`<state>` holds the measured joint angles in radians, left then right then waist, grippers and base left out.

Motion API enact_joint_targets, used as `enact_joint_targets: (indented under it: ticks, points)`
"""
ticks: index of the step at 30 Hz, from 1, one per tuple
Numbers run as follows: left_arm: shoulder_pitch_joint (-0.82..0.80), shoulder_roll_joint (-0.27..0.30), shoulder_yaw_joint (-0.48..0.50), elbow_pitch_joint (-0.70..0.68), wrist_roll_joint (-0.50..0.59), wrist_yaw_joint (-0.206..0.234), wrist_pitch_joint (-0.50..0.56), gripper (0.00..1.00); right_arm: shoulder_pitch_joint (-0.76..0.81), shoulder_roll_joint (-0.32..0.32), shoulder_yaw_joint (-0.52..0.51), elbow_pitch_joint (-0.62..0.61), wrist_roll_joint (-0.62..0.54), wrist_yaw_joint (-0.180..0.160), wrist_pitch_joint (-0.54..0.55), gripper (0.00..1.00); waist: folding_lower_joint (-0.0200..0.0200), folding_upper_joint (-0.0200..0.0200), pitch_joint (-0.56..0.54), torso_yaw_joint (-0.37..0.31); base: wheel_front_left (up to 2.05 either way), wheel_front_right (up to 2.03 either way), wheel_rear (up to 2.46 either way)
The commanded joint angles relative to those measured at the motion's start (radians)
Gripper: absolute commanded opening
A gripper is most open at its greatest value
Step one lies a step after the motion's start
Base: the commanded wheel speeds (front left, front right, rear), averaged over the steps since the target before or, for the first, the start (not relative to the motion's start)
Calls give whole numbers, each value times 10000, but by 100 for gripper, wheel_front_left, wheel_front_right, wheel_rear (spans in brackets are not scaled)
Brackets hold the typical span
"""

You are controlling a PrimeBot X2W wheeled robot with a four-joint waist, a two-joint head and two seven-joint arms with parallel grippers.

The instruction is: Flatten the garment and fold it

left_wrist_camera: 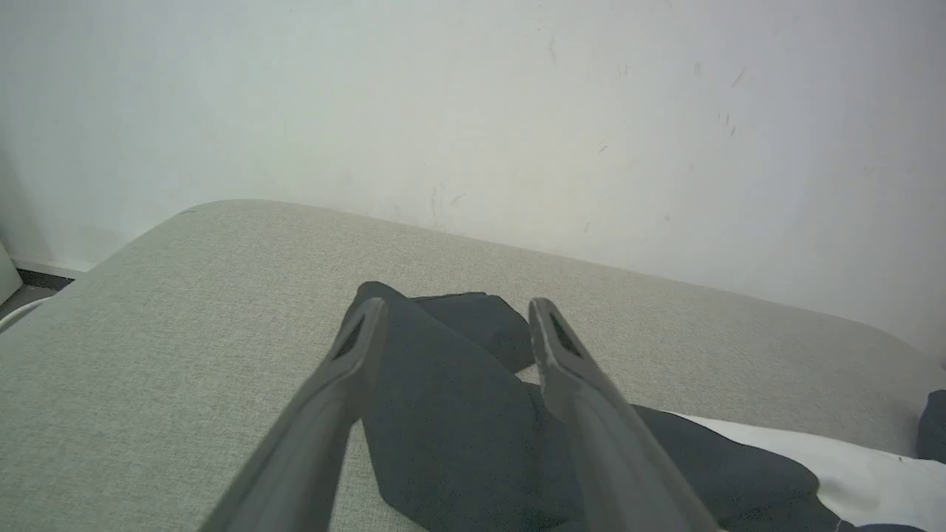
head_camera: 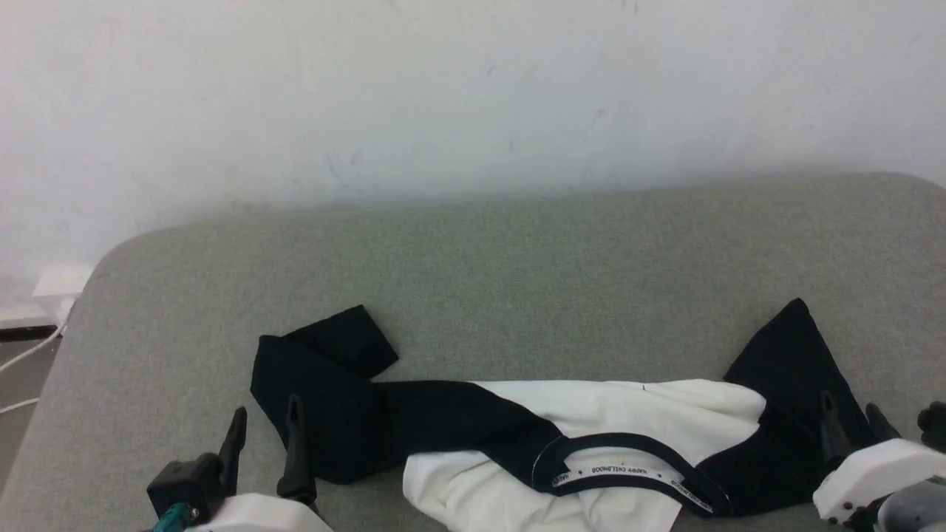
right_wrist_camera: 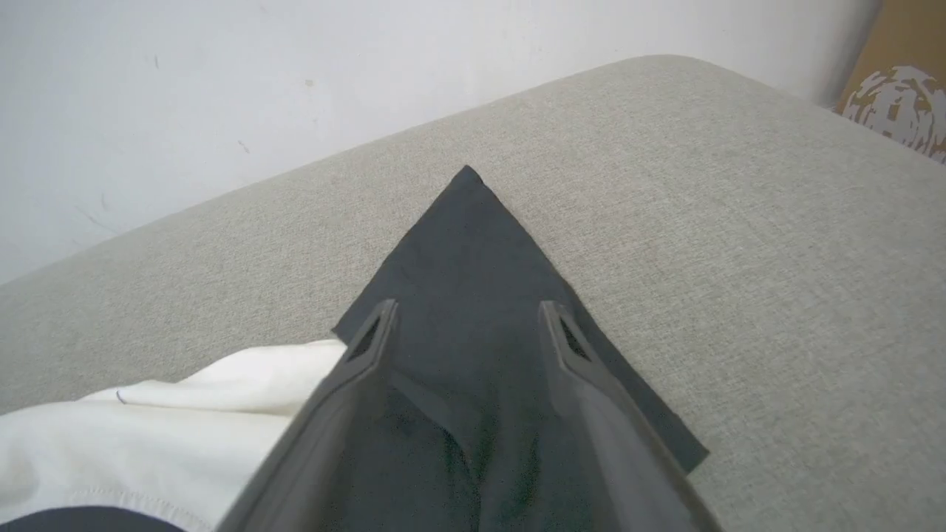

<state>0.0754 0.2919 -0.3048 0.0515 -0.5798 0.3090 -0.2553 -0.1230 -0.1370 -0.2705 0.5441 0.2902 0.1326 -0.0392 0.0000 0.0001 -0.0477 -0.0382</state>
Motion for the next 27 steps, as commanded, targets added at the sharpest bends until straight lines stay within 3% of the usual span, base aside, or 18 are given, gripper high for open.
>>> enact_joint_targets:
  ticks: [1, 8, 17, 22, 27]
  points:
    - [164, 87, 36, 63, -84, -32, 22, 100, 419, 83, 154, -345, -23, -19, -115, 100, 0, -1, -173, 9, 0, 0, 0]
    - [481, 151, 44, 69, -177, 30, 77, 100, 1783, 115, 724, -2375, 64, -19, 1122, 100, 0, -1, -556, 48, 0, 0, 0]
    - [592, 197, 57, -74, -235, 119, 124, 100, 3352, 209, 2496, -5118, 182, -19, 4099, 100, 0, -1, -462, 65, 0, 0, 0]
    - [425, 138, 13, -79, -219, 136, 120, 100, 2905, -241, 3558, -5004, 345, -19, 5233, 100, 0, -1, -230, 75, 0, 0, 0]
    - [139, 60, -113, -3, -181, 63, 131, 100, 2243, -757, 3923, -4245, -1, -19, 5570, 100, 0, -1, 22, 264, 0, 0, 0]
